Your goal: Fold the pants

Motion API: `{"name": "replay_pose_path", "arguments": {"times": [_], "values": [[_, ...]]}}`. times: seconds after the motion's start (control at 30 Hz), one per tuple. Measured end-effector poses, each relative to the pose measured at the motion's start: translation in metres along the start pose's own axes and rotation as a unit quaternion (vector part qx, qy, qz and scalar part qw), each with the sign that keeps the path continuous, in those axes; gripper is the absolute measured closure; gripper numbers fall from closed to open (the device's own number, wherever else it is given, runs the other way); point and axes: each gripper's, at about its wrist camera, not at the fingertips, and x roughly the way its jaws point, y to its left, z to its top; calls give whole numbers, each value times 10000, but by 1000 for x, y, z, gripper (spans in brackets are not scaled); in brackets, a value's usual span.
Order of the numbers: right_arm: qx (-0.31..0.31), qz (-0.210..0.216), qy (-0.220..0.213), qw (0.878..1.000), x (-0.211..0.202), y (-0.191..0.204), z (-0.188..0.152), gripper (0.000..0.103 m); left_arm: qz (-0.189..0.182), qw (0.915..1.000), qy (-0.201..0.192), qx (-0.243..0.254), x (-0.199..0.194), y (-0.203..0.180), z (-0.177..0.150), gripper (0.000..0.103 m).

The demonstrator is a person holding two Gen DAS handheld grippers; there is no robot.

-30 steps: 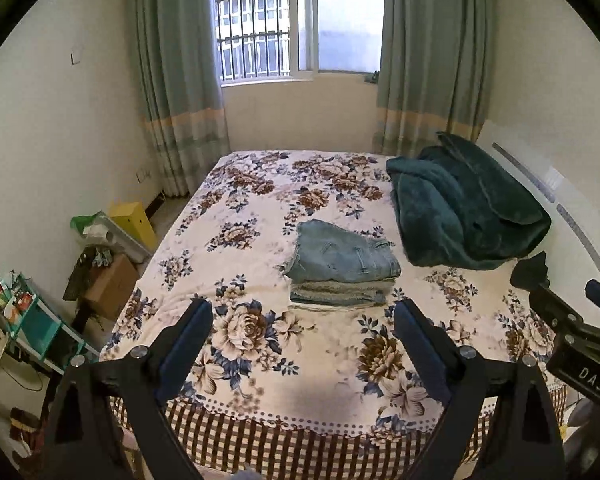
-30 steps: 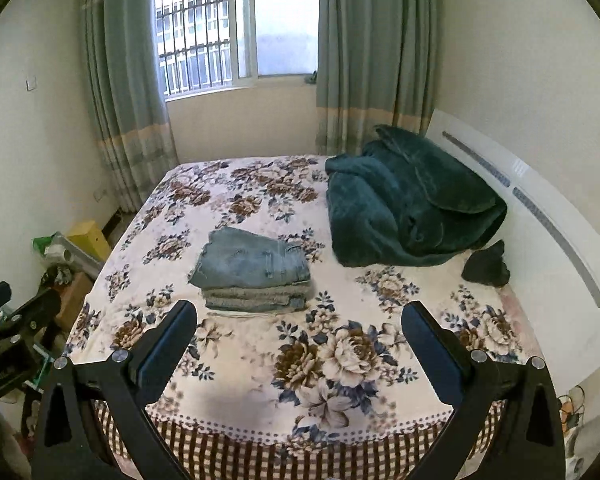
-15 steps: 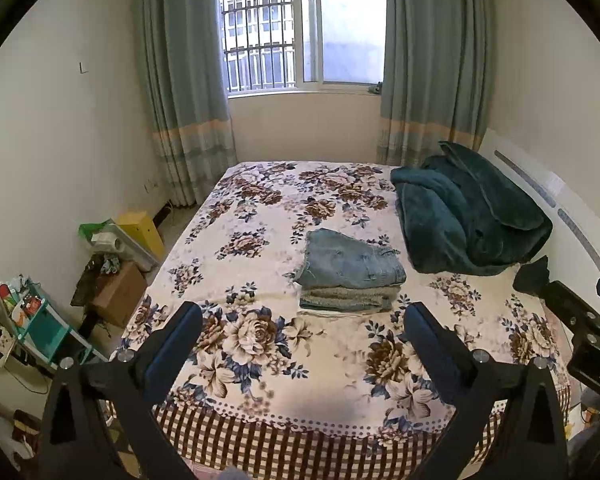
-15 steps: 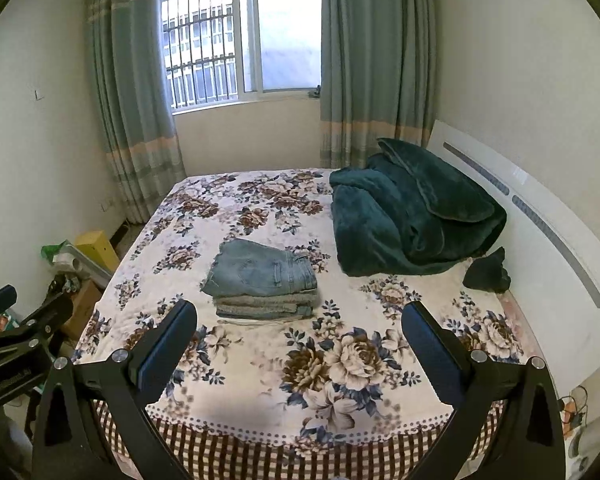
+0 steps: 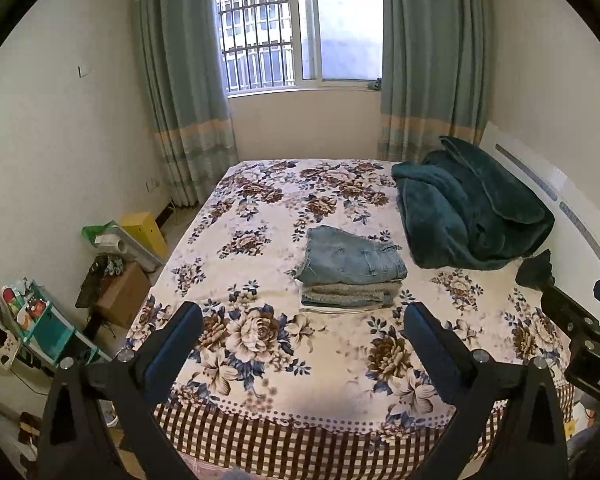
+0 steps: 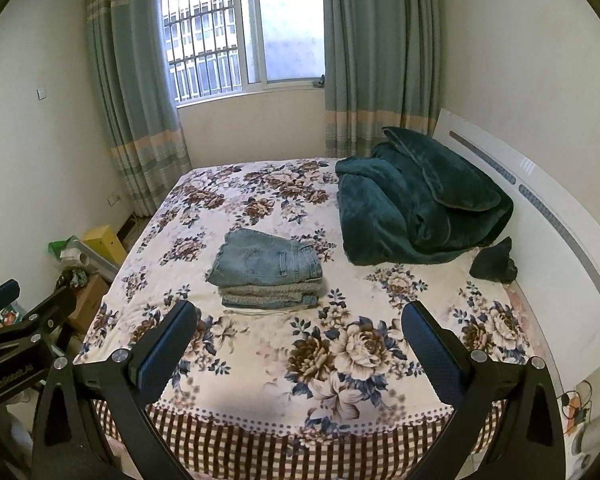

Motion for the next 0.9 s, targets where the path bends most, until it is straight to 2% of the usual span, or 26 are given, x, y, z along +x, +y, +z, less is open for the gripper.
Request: {"name": "replay_pose_path", "arguments": {"times": [0.9], "values": [[88,79,26,9999,7,-7,4,0,-4,10000,-46,63,1,-8,11,0]]}}
